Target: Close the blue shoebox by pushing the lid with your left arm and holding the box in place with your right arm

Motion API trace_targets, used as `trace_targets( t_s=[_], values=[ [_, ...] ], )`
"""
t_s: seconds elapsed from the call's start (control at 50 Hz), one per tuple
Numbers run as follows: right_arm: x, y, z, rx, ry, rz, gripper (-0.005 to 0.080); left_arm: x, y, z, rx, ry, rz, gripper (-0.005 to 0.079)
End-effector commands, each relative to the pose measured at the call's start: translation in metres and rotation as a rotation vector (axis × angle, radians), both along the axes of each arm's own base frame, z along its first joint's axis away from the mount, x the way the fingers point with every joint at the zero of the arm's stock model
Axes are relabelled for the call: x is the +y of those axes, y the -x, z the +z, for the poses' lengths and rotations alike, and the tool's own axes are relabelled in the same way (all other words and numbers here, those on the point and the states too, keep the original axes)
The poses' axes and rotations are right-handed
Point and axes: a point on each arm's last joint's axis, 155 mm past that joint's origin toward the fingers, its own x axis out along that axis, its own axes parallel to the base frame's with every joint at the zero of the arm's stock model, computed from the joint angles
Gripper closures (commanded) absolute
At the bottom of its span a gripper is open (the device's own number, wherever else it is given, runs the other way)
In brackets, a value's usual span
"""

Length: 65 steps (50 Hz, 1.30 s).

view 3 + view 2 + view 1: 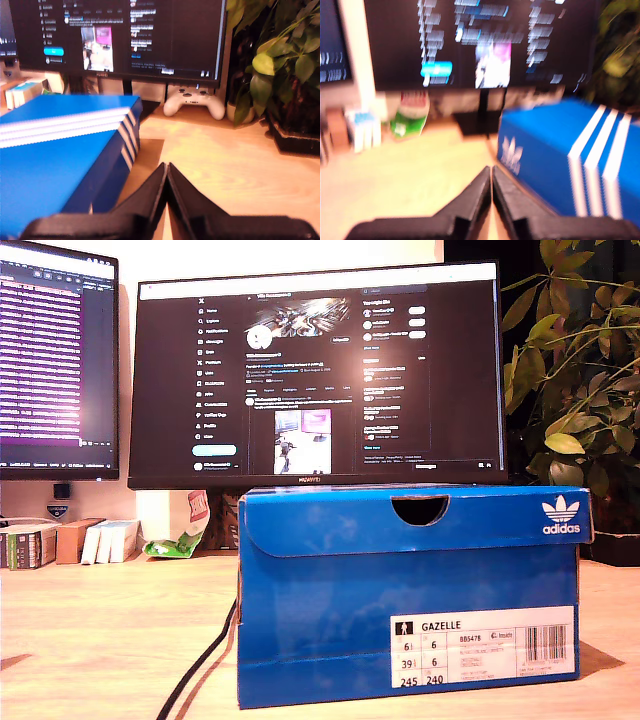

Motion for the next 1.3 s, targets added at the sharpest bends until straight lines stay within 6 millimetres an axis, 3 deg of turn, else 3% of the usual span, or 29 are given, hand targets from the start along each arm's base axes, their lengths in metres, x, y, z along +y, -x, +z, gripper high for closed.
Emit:
trace_targets(
  t_s=[0.0,0.16,0.7,1.0,1.12,1.28],
  values=[
    [0.002,0.001,-0.023,0.052,0.035,0.013,0.0764,0.001,-0.001,-0.012,0.009,-0.023,0.009,0.0762],
    [0.001,0.001,-0.024,0.075,-0.039,-0.003,0.0764,-0.003,0.003,-0.025,0.100,0.050,-0.003,0.0761],
    [-0.005,-0.001,-0.022,0.067,-0.043,-0.027,0.0764,0.002,0.001,-0.024,0.103,0.065,0.021,0.0761],
    [-0.069,-0.008,-0.021,0.059,-0.050,-0.288,0.0764,0.060,-0.014,-0.024,0.094,0.077,0.264,0.0761],
    [-0.077,-0.008,-0.021,0.058,-0.051,-0.319,0.0764,0.075,-0.016,-0.024,0.092,0.078,0.326,0.0761],
    [-0.077,-0.008,-0.021,0.058,-0.051,-0.319,0.0764,0.079,-0.016,-0.024,0.092,0.079,0.341,0.0761]
  ],
)
